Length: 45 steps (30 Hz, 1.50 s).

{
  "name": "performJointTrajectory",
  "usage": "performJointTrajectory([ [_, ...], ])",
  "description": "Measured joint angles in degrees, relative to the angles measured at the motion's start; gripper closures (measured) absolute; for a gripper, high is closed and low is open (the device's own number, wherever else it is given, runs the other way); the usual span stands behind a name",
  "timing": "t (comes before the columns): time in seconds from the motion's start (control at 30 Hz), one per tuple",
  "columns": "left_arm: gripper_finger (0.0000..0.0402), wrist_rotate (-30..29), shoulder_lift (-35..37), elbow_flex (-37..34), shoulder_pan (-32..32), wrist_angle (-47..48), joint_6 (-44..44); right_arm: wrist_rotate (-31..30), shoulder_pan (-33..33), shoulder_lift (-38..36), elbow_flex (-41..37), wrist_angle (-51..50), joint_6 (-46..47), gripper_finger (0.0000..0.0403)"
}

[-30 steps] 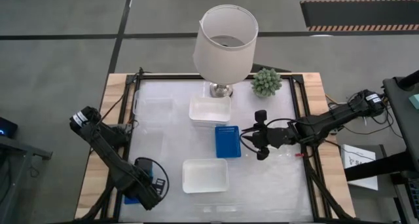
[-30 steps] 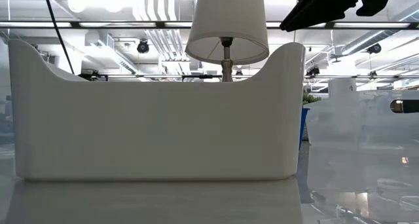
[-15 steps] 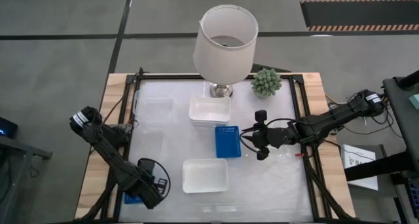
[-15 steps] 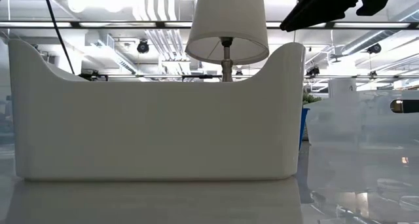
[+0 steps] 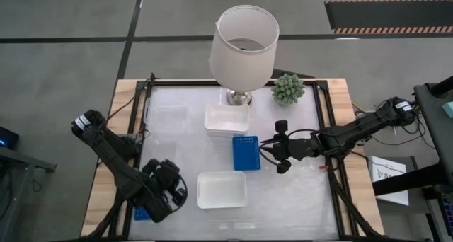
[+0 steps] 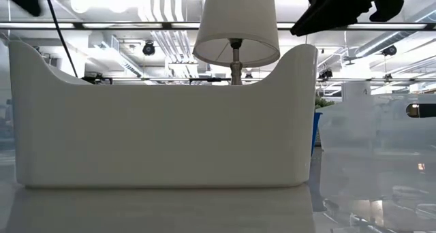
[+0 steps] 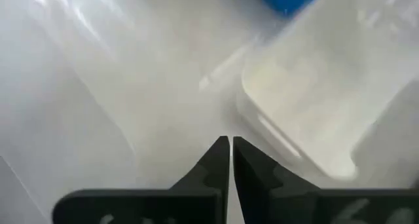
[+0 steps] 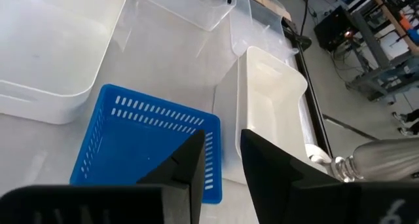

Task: Stack baskets by color
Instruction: Stack the bottom left transparent bin into the top left transparent bin

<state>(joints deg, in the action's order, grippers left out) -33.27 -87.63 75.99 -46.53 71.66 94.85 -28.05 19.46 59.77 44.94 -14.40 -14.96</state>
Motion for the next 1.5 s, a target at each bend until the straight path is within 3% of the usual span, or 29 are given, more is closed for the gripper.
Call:
performJointTrajectory([
  [0.13,0.0398,-4.75,2.43,-2.42,2.82,2.79,-5.54,0.02,0.0,0.0,-0.08,0.28,-0.08,0.0324],
  [0.27,0.0398,-4.79,5.6,-6.78,5.94,4.41,-9.63,0.04,0.0,0.02,-0.14,1.39,2.2,0.0333],
  [0.57,0.0398,-4.58,15.74,-23.21,12.41,2.45,-8.21,-0.25,0.0,0.31,-0.18,3.93,7.52,0.0344],
  [0.73,0.0398,-2.72,20.48,-30.74,14.85,-3.18,-11.9,-0.32,-1.0,0.31,-0.18,8.84,6.4,0.0327],
  [0.97,0.0396,-1.91,25.17,-31.67,17.14,-6.37,-14.18,-0.42,-5.62,0.31,-0.18,17.23,1.97,0.0288],
  [1.07,0.0378,-1.99,26.13,-32.47,17.73,-13.22,-14.75,-0.12,-7.75,0.31,-0.18,22.19,0.83,0.0273],
  [1.23,0.0313,-3.86,25.45,-36.34,17.68,-25.76,-21.41,-1.3,-8.63,-0.02,0.1,25.32,-1.26,0.0261],
  [1.5,0.0243,-5.36,22.32,-39.99,18.74,-27.29,-19.04,-1.77,-6.27,-0.8,1.02,26.13,-3.92,0.0274],
])
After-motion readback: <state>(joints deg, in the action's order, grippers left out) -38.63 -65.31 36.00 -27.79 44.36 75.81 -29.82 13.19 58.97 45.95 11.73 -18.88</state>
